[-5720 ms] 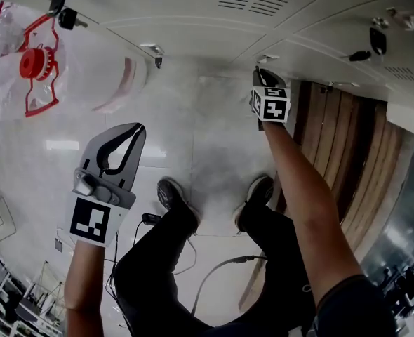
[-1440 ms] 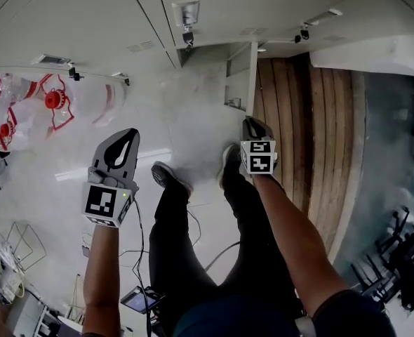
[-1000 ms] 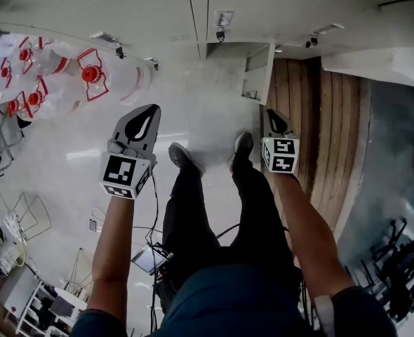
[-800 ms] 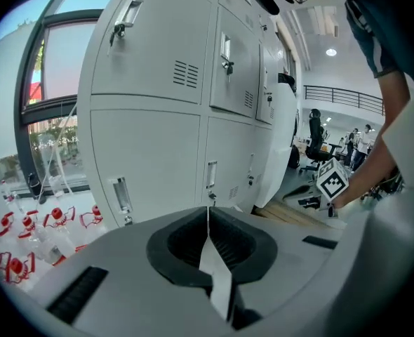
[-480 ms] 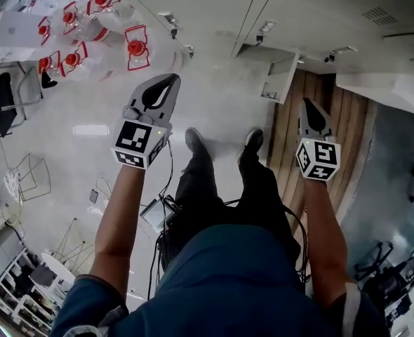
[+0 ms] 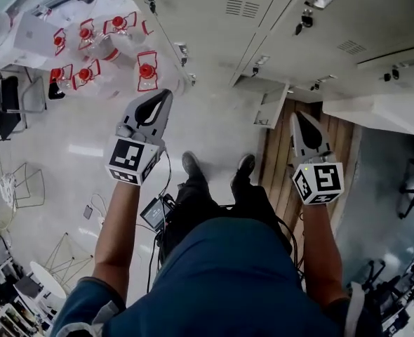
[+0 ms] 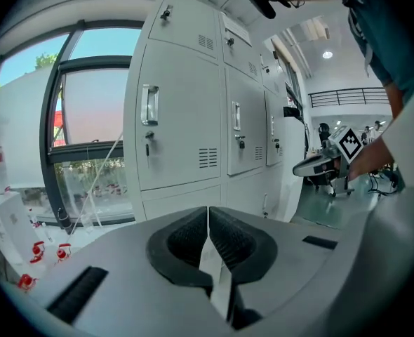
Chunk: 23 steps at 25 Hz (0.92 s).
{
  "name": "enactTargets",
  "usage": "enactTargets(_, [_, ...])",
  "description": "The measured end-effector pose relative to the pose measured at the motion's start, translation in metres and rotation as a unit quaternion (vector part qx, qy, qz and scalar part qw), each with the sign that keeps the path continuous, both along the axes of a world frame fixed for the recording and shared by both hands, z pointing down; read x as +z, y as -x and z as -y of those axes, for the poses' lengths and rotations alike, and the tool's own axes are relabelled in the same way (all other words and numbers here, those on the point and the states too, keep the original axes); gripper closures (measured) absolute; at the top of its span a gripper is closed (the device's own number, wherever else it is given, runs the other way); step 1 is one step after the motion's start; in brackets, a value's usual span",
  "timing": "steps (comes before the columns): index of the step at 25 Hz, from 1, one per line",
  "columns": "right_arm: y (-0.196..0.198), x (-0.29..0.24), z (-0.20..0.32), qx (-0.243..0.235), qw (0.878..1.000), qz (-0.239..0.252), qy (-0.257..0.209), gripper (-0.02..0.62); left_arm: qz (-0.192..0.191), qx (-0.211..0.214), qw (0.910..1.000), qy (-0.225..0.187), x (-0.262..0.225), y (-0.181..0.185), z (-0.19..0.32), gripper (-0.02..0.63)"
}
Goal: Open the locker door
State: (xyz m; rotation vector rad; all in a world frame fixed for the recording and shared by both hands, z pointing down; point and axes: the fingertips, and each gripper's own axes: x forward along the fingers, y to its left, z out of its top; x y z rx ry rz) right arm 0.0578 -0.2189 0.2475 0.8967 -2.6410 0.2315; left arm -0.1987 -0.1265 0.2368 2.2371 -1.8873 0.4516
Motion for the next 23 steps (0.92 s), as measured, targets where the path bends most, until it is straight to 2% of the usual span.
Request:
enactTargets(5, [0.010, -0.059, -0.034, -0.033, 0.998, 0.025, -0.046, 0.560, 0.019, -0.008, 0.9994, -0.029, -0.034, 0.005, -0.035, 0.584])
enactTargets(9, [0.021, -0.045, -0.040, -0.051, 0.994, 0.054, -0.081, 0.560, 0.040, -0.015, 0.9978, -0.051, -0.019, 0.008, -0.044, 0.584])
enactTargets(11, [0.022, -0.069, -0.041, -0.051, 0.993, 0.058, -0.095, 0.560, 0.049, -0.011, 0.9968, -0.062, -0.037, 0.008, -0.047, 0.584])
enactTargets(14, [0.024, -0.162, -0.074, -0.041, 0.992, 0.041, -0.110, 0.560, 0.032, 0.003, 0.9969, -0.072, -0.113, 0.008, -0.078, 0.584])
enactTargets(16, [0.029, -0.194, -0.102, -0.039, 0.991, 0.041, -0.119, 0.560, 0.023, 0.007, 0.9966, -0.079, -0.144, 0.008, -0.104, 0.584])
enactTargets(23, [0.037, -0.204, -0.146, -0.037, 0.989, 0.044, -0.133, 0.560, 0.021, 0.008, 0.9958, -0.089, -0.154, 0.016, -0.149, 0.584])
